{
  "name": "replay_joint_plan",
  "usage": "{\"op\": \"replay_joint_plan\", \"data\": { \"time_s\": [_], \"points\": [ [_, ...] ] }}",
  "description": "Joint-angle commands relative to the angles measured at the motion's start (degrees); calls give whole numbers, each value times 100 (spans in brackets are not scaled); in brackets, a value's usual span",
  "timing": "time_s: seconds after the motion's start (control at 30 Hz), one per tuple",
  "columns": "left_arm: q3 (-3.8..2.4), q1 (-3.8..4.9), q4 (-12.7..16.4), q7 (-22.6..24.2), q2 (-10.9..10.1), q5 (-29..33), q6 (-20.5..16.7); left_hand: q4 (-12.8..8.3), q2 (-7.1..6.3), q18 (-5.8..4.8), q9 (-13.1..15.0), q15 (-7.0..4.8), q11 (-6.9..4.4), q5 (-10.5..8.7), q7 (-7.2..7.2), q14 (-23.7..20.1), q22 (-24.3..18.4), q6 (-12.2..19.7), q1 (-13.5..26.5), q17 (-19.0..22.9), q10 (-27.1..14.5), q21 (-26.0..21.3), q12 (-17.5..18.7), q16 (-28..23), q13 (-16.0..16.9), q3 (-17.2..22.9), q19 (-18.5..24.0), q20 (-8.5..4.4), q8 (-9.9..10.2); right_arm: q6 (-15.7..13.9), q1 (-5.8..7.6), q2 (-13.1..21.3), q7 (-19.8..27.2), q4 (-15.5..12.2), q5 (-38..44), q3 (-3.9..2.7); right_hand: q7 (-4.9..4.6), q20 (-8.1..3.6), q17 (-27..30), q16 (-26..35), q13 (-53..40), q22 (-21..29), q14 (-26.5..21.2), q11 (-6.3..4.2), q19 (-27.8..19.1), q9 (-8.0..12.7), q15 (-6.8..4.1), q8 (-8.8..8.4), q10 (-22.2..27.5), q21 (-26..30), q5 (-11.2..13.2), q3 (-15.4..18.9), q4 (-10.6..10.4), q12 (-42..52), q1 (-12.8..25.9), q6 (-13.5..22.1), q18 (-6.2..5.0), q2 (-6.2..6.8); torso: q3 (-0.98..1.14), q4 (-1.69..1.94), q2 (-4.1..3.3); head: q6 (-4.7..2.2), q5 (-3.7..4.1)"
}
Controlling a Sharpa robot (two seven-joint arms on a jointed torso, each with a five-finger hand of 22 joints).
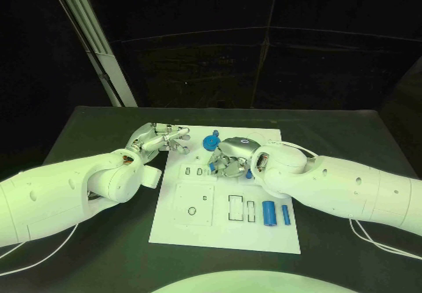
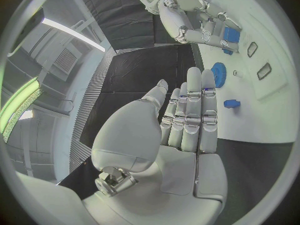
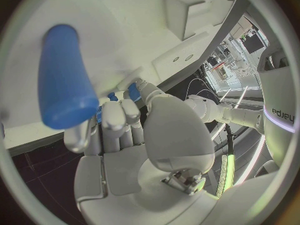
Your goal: Assemble the parts on the task board
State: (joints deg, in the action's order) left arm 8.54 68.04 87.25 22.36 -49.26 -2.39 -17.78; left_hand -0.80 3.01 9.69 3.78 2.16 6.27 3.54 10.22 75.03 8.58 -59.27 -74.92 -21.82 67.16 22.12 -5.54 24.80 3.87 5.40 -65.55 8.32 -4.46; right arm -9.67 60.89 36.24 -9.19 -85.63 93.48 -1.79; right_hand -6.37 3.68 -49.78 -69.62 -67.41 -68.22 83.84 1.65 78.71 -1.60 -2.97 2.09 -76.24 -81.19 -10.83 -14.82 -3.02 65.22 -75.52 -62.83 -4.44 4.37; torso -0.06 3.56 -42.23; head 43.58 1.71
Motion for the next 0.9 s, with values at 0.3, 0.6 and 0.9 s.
{"op": "replay_joint_plan", "data": {
  "time_s": [0.3, 0.6, 0.9],
  "points": [
    [-4, 6, 10, -69, 4, -25, 26, -7, -24, 66, -7, 11, 21, -10, 16, -38, 9, -16, 56, -5, -2, 19, 32, 22, -7, 30, 16, 5, 21, 850, -152, 34, -443, 123, 254, 149, -32, 13, 80, 82, 94, 61, -12, 6, -44, -218, 42, 386, 102, 57, 49, 35, -45, -141, 116, 25, -7, 74, 1, 1, 1, 5, 5],
    [-4, 6, 9, -74, 4, -25, 34, -8, -26, 66, -7, 13, 24, -11, 18, -45, 12, -11, 59, -16, -8, 24, 40, 32, -7, 34, 19, 6, 26, 760, -152, 27, -393, 123, 263, 149, -48, 19, 85, 89, 103, 82, -13, 19, -57, -213, 50, 357, 117, 69, 46, 48, -37, -155, 118, 79, -11, 112, 4, -2, 0, 4, 8],
    [-4, 6, 5, -91, 5, -25, 50, -8, -26, 66, -7, 13, 24, -11, 18, -45, 12, -11, 59, -16, -8, 24, 40, 32, -7, 34, 19, 6, 26, 729, -152, 28, -363, 121, 264, 149, -62, 25, 98, 100, 116, 105, -15, 31, -70, -211, 59, 335, 133, 81, 47, 61, -30, -171, 119, 119, -15, 143, 5, 1, 0, 8, 14]
  ]
}}
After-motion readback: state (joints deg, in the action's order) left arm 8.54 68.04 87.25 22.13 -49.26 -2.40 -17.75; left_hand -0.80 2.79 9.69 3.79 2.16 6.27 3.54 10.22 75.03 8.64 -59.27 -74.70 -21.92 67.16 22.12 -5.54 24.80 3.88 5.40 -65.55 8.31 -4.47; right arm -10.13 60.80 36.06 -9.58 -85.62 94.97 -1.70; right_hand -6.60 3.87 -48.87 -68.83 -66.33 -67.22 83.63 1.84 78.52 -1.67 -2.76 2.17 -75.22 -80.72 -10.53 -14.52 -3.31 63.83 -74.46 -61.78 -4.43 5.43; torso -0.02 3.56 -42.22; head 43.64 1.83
